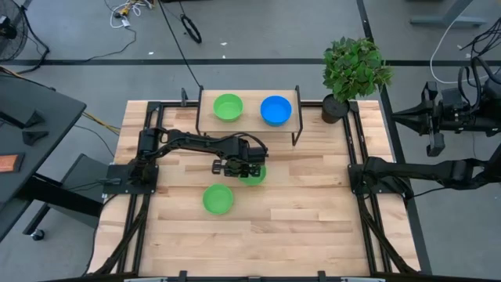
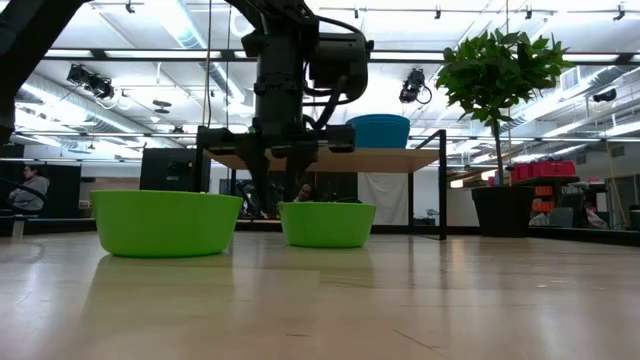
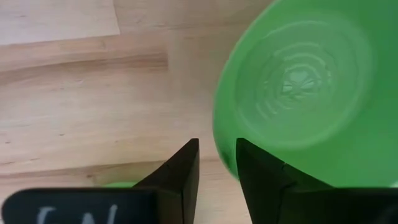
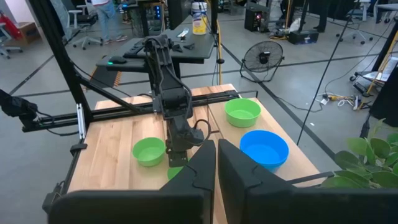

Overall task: Pick & Place Mini bowls
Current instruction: Stack the top green bowl on the green bowl on the shelf

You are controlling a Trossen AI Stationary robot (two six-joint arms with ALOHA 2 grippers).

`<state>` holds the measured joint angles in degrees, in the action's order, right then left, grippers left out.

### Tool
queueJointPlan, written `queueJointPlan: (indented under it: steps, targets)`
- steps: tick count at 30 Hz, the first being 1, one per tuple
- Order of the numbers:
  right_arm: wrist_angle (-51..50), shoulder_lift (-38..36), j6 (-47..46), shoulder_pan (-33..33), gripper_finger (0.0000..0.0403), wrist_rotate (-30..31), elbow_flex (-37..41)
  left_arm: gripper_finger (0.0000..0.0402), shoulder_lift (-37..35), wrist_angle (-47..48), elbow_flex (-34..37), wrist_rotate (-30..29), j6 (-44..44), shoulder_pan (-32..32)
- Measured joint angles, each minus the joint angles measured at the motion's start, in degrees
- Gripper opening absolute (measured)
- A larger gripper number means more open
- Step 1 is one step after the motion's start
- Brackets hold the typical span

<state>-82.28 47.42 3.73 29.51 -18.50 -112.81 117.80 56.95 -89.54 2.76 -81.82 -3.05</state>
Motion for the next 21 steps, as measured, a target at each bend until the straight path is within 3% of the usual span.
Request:
queueJointPlan:
  steps: [21]
  targets:
    - [0.01, 0.0, 0.0, -0.01, 0.0023, 0.01, 0.0, 0.005, -0.02, 0.59, 0.0, -0.61, 0.15, -0.04]
